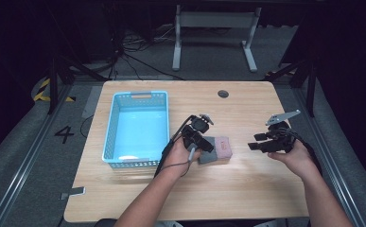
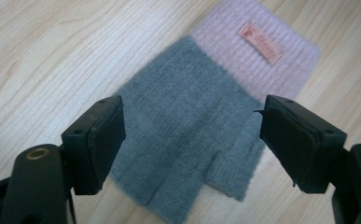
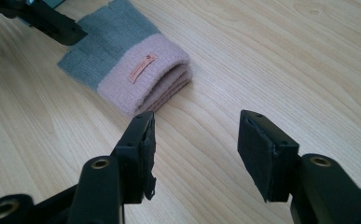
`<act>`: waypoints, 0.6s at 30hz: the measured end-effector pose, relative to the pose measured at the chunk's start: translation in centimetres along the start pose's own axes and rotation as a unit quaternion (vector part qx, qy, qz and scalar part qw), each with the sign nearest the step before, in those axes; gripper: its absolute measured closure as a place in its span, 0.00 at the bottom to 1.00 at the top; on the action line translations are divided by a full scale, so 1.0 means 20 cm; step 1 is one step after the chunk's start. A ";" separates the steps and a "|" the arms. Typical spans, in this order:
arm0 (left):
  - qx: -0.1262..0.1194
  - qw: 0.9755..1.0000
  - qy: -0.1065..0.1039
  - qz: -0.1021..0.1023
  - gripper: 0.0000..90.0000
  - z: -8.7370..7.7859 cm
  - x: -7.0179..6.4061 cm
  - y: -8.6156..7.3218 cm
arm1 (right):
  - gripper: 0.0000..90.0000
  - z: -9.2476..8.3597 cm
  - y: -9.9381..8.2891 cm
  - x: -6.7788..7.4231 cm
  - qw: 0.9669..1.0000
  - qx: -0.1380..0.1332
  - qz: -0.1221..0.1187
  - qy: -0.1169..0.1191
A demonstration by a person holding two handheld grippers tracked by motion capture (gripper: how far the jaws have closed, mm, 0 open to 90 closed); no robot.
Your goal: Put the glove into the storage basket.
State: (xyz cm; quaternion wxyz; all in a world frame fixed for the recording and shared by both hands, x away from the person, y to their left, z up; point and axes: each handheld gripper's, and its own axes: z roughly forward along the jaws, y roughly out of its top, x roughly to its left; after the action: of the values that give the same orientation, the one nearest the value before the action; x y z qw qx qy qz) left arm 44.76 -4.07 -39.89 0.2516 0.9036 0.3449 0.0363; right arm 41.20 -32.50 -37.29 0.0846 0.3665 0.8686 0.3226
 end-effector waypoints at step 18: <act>0.049 0.999 0.004 0.010 0.24 0.15 -0.06 0.03 | 0.51 -0.04 -0.03 0.00 1.000 -0.012 0.003 -0.004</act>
State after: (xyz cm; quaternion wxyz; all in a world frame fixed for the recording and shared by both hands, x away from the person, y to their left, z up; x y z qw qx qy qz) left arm 45.04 -6.48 -42.09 0.2051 0.9181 0.3381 0.0260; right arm 40.46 -33.16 -37.02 0.0910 0.3695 0.8632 0.3318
